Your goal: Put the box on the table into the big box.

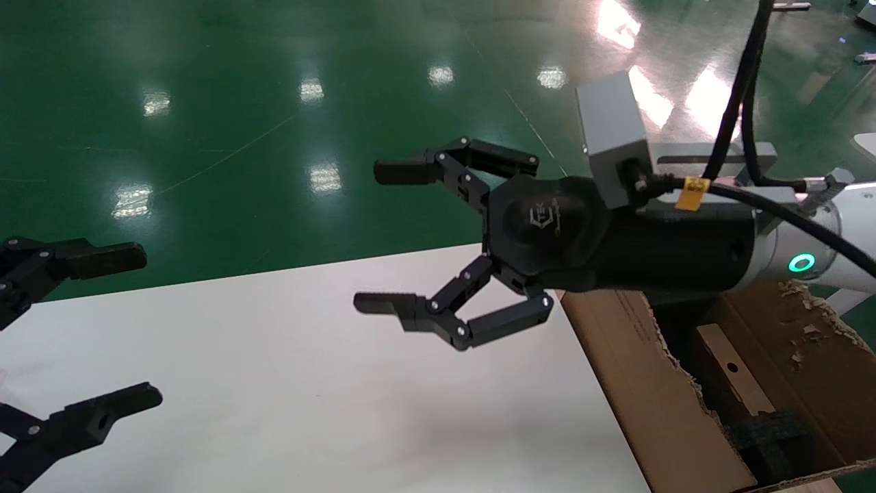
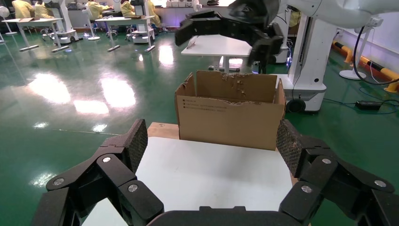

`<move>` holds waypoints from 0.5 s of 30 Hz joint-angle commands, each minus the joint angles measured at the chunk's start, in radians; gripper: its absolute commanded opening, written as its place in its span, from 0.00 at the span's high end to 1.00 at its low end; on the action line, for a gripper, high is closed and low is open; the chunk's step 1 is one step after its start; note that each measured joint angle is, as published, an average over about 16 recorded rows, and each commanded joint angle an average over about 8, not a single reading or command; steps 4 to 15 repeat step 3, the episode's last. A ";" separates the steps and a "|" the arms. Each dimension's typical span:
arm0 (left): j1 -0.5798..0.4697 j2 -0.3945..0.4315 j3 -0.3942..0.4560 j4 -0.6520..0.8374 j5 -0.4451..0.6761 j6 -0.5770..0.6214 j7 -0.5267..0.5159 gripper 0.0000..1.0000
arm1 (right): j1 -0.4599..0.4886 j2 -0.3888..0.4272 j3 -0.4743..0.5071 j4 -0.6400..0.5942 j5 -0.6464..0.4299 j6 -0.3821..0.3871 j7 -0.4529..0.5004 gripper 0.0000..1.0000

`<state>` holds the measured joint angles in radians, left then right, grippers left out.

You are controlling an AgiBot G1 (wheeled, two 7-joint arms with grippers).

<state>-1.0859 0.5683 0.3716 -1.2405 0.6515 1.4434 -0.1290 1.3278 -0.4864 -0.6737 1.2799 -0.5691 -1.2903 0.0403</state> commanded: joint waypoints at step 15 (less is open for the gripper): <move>0.000 0.000 0.000 0.000 0.000 0.000 0.000 0.00 | -0.077 -0.038 0.120 0.001 -0.049 -0.063 0.045 0.00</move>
